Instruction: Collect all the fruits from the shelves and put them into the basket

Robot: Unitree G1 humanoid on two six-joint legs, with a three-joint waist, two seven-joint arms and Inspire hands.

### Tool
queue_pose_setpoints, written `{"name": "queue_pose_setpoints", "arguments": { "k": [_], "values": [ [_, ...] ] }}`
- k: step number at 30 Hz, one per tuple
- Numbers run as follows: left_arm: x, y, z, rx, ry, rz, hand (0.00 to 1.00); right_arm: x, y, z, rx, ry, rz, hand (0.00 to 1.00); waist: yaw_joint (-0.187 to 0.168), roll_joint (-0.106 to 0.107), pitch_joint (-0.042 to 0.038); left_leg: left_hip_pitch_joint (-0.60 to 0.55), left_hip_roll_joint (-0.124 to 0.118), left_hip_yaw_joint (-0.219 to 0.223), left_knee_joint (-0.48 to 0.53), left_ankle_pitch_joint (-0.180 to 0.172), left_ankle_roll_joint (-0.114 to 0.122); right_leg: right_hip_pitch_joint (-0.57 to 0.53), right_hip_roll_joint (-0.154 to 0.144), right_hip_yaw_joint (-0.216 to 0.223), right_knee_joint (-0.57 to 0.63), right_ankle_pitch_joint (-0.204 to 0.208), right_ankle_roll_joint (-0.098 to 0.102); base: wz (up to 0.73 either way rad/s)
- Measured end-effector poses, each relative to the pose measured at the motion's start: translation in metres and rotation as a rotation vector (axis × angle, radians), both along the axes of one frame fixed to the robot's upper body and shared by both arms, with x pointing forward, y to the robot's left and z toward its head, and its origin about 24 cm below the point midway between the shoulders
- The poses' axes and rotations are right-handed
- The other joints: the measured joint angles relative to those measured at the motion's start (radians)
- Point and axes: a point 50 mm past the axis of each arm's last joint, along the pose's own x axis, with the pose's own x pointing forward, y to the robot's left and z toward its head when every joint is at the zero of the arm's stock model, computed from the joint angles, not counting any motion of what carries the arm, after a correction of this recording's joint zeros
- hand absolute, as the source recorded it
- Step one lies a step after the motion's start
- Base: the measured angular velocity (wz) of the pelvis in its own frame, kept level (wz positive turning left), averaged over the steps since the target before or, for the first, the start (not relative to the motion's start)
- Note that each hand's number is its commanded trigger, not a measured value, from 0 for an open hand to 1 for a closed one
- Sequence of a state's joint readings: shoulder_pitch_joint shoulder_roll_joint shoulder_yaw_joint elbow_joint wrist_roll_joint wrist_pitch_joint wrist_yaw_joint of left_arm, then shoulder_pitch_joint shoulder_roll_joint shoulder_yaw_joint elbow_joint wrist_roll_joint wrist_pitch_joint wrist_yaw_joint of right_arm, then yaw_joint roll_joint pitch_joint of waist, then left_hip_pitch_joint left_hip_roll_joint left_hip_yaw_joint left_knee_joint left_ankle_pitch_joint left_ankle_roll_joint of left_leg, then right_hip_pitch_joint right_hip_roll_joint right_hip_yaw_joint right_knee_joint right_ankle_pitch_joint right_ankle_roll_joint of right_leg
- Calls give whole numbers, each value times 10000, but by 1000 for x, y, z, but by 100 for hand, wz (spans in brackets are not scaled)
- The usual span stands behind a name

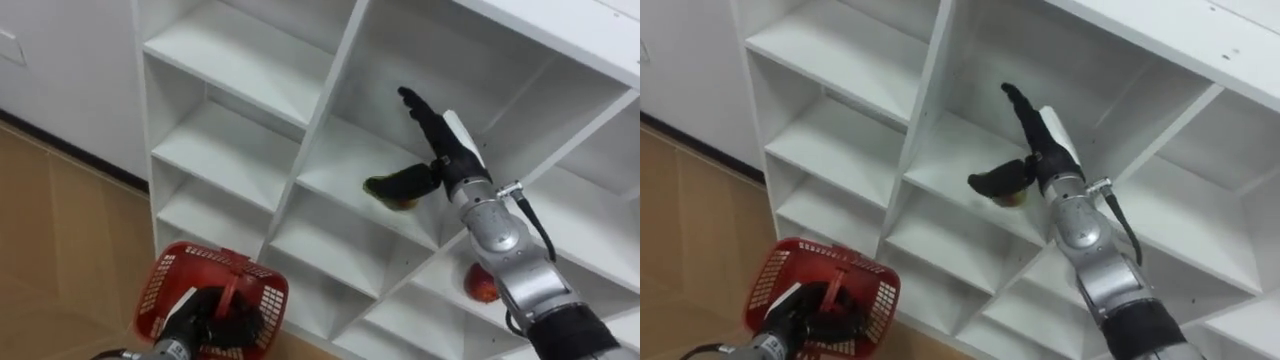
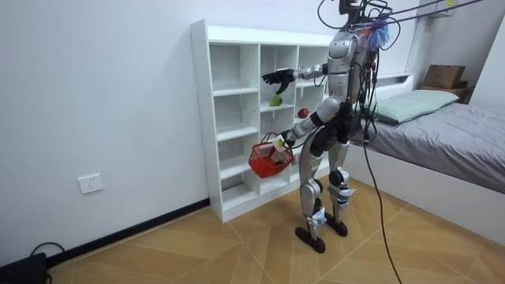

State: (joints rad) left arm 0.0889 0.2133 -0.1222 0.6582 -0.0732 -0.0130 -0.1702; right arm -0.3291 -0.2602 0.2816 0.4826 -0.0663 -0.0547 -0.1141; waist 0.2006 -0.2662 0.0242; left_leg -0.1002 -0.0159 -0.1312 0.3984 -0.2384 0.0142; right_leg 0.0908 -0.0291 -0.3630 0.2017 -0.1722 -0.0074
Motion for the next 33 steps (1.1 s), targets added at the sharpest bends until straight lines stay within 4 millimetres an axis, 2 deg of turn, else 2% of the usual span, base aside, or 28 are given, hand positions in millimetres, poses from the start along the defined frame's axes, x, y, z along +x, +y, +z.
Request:
{"name": "queue_pose_setpoints", "arguments": {
  "k": [7,13,21,33],
  "values": [
    [-2,1,-2,41,354,-354,100,4,-19,-11,-351,699,-640,0,88,-149,-49,-297,-43,-192,16,24,-18,-240,-17,-248,7,0,0,8],
    [-2,4,-2,227,571,-527,100,7,-33,-10,-636,893,-965,0,218,-71,73,-314,-43,-209,-22,26,-18,-244,-10,-236,5,-1,2,3],
    [-1,6,-1,660,674,-1019,100,5,-38,-18,-714,1319,-1204,0,261,-108,87,-659,-54,-209,8,45,-18,-589,-23,-216,9,-2,3,0],
    [3,4,1,833,466,-1081,100,1,-44,-28,-532,1817,-1514,0,304,-73,118,-650,-62,-205,48,43,-12,-553,-35,-240,10,-2,3,0]
  ]
}}
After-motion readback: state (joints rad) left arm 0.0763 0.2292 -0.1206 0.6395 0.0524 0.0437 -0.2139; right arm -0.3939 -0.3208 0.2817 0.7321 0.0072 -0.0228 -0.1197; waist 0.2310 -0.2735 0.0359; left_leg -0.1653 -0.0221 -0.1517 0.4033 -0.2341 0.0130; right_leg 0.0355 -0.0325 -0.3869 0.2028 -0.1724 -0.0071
